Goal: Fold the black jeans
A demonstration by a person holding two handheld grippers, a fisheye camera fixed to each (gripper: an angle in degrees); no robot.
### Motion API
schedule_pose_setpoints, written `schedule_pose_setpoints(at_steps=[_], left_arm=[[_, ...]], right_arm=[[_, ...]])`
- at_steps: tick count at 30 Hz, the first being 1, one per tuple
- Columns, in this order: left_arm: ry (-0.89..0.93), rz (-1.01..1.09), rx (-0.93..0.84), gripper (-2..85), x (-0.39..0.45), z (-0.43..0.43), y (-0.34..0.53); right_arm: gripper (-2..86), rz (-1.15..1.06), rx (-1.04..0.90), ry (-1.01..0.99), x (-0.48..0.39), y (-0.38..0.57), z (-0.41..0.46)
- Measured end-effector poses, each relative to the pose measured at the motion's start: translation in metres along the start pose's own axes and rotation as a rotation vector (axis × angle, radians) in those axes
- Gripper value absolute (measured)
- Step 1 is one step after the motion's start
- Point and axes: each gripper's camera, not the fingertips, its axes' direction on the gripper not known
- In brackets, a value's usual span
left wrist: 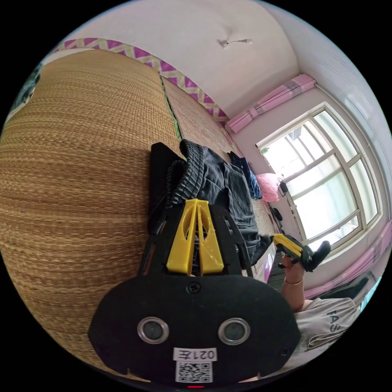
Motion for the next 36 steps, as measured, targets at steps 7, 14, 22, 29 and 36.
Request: schedule_pose_setpoints(at_steps=[7,14,22,29,36], left_arm=[[-0.101,0.034,0.129,1.7,-0.001,-0.074,-0.009],[0.01,-0.003,-0.157,16.3,-0.045,-0.075,-0.052],[0.112,-0.075,-0.356,12.5,-0.054,-0.027,-0.074],[0.198,-0.144,-0.283,6.4,-0.054,-0.026,-0.086],[0.277,-0.009,-0.25,6.0,0.053,-0.001,-0.142]], right_arm=[[0.1,0.223,0.218,-0.107,0.122,0.013,-0.038],[9.5,0.38,-0.042,-0.464,0.234,0.001,0.094],[12.2,0.639,-0.184,-0.956,0.308,0.014,0.22],[6.6,0.763,-0.127,-1.187,0.339,0.032,0.251],[5.9,0.837,-0.028,-1.208,0.399,0.045,0.191]])
